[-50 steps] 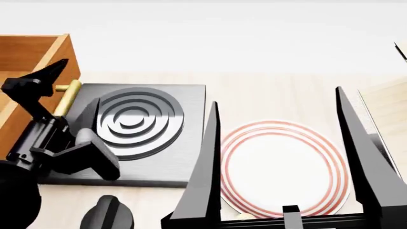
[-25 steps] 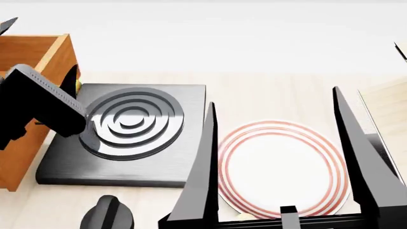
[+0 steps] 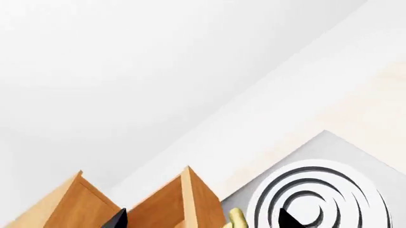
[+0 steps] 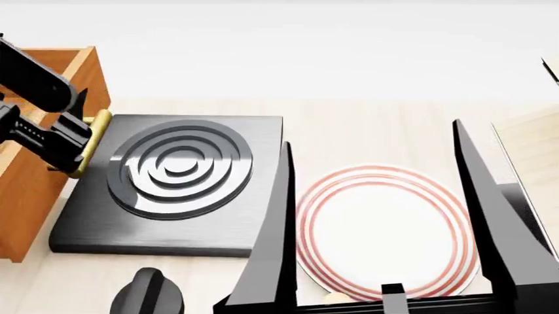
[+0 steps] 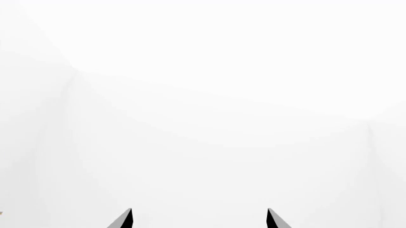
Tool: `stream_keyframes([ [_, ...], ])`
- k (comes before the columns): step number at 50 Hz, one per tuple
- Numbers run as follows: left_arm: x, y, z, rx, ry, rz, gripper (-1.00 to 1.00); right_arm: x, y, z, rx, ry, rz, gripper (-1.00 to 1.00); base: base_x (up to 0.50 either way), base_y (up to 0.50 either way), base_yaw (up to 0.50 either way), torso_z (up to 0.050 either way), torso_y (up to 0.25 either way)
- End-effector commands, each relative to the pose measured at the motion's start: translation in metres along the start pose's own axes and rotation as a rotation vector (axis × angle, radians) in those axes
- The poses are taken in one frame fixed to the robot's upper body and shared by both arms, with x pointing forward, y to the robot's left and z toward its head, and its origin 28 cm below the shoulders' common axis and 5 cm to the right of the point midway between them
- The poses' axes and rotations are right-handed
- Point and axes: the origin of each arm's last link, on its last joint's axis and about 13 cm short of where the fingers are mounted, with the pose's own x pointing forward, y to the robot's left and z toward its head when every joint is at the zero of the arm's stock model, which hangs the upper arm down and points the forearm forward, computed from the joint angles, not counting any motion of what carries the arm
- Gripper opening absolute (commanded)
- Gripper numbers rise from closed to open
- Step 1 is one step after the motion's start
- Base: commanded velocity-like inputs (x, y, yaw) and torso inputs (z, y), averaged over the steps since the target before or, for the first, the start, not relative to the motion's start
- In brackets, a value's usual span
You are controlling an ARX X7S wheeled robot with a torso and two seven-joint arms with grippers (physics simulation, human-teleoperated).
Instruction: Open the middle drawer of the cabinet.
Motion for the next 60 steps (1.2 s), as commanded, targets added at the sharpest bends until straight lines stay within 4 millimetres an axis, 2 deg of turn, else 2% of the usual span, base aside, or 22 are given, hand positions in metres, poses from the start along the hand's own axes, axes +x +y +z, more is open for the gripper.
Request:
stream_keyframes([
  [1, -0.002, 0.001, 0.004, -0.167, 0.108, -0.098, 1.0, 0.0, 0.0, 0.0, -0.001, 0.0, 0.003, 1.0, 0.0, 0.0, 0.0, 0.0, 0.0],
  [13, 0.004, 0.004, 0.005, -0.327, 0.183, -0.111, 1.0, 0.0, 0.001, 0.0, 0.001, 0.003, 0.007, 1.0, 0.0, 0.0, 0.0, 0.0, 0.0],
  [46, 0.037, 0.002, -0.014, -0.386, 0.252, -0.016, 1.0, 0.0, 0.0, -0.001, -0.001, 0.009, 0.008, 1.0, 0.0, 0.0, 0.0, 0.0, 0.0],
  [52, 0.043, 0.008, -0.013, -0.478, 0.254, -0.004, 1.0, 0.0, 0.001, -0.001, -0.001, 0.009, 0.01, 1.0, 0.0, 0.0, 0.0, 0.0, 0.0],
  [60, 0.048, 0.008, -0.016, -0.515, 0.256, -0.003, 1.0, -0.001, 0.003, -0.001, 0.0, 0.012, 0.019, 1.0, 0.0, 0.0, 0.0, 0.0, 0.0],
])
